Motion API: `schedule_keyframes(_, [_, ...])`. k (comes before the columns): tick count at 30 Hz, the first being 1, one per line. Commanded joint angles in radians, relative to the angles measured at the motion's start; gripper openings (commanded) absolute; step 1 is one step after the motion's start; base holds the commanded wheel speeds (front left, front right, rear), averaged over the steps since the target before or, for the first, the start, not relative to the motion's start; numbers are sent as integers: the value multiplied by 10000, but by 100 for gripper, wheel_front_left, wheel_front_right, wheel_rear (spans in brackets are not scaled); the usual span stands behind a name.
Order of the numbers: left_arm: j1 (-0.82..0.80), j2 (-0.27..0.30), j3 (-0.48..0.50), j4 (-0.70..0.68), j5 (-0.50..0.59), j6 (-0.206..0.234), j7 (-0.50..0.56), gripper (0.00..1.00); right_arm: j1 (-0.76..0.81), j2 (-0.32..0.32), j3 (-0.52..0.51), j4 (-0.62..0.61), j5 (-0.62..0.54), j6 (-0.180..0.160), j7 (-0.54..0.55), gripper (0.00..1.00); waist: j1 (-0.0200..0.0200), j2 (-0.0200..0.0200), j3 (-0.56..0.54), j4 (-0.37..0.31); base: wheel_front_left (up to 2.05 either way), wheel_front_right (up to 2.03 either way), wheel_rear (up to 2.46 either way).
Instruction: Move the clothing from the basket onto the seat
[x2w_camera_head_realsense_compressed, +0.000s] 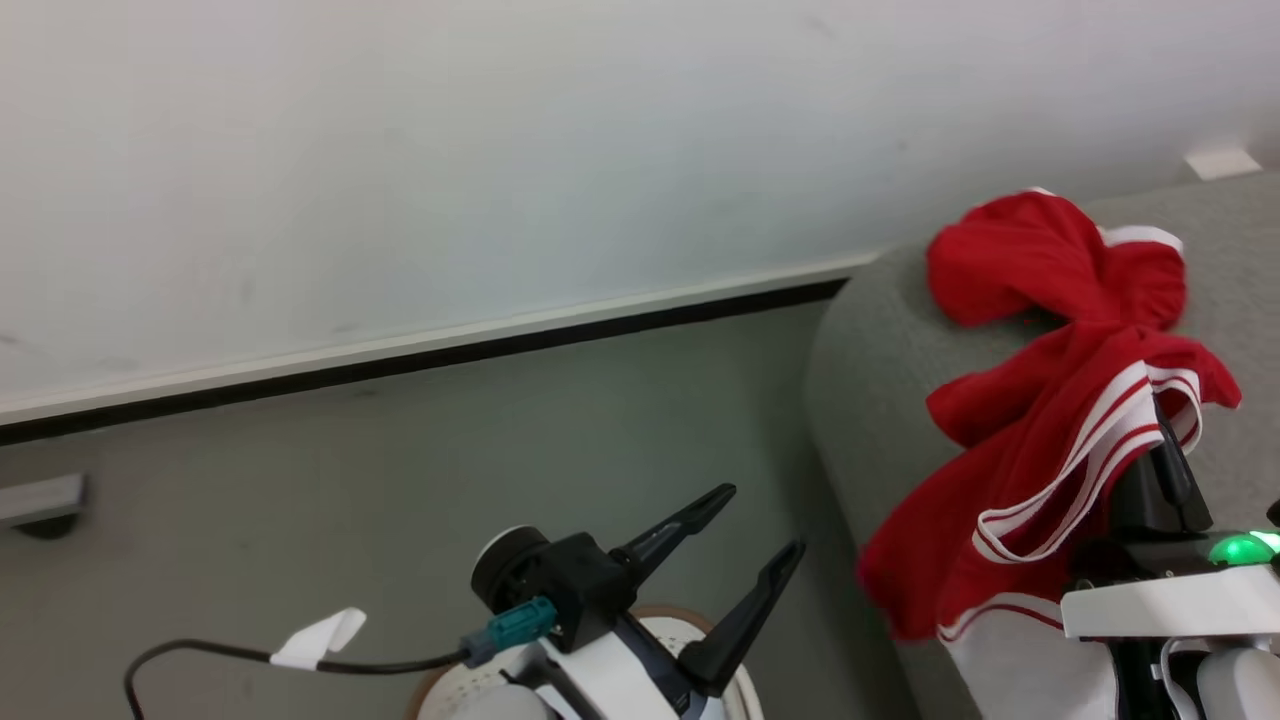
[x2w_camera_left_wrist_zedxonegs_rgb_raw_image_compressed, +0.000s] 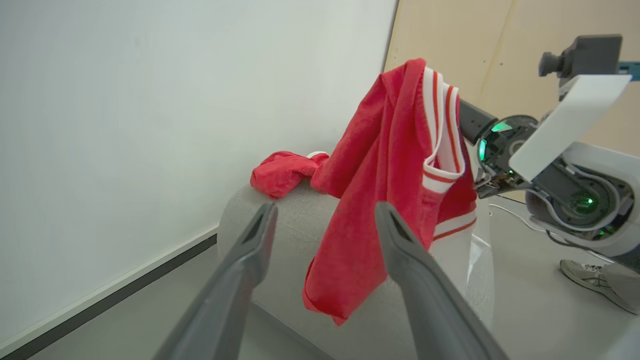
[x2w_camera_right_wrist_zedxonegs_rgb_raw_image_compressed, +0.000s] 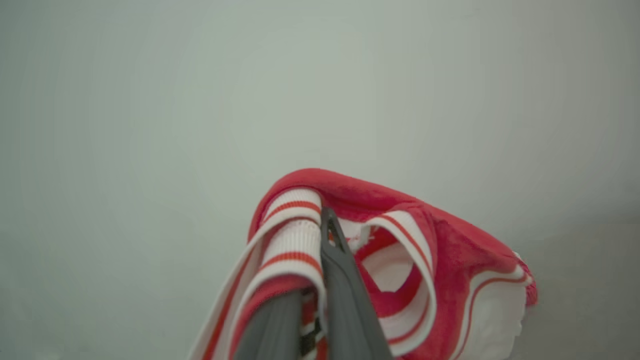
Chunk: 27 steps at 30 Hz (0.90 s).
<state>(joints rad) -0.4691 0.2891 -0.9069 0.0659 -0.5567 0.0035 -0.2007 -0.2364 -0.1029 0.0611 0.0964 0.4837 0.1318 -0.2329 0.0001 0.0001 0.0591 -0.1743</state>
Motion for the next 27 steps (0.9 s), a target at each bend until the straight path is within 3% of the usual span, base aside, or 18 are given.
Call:
schedule_keyframes(1, [-115, 97, 22, 34, 159, 0, -85, 100, 208, -10, -151, -252, -101, -23, 56, 0, -1, -1, 374, -728, 0, 0, 0])
schedule_keyframes(11, [-309, 304, -68, 133, 349, -113, -207, 100, 401, 63, -178, -903, 8, -23, 240, 0, -1, -1, 637, -1668, 0, 0, 0])
schedule_keyframes(19, [-517, 321, -225, 129, 502, -205, -153, 100, -289, -91, -351, -1197, 460, -23, 345, 0, -1, -1, 960, -1610, 0, 0, 0])
schedule_keyframes(27, [-932, 406, -232, -46, 626, -311, 5, 100, -1899, -1074, -791, -1611, 133, -23, 916, 0, -1, -1, 1842, -1263, 0, 0, 0])
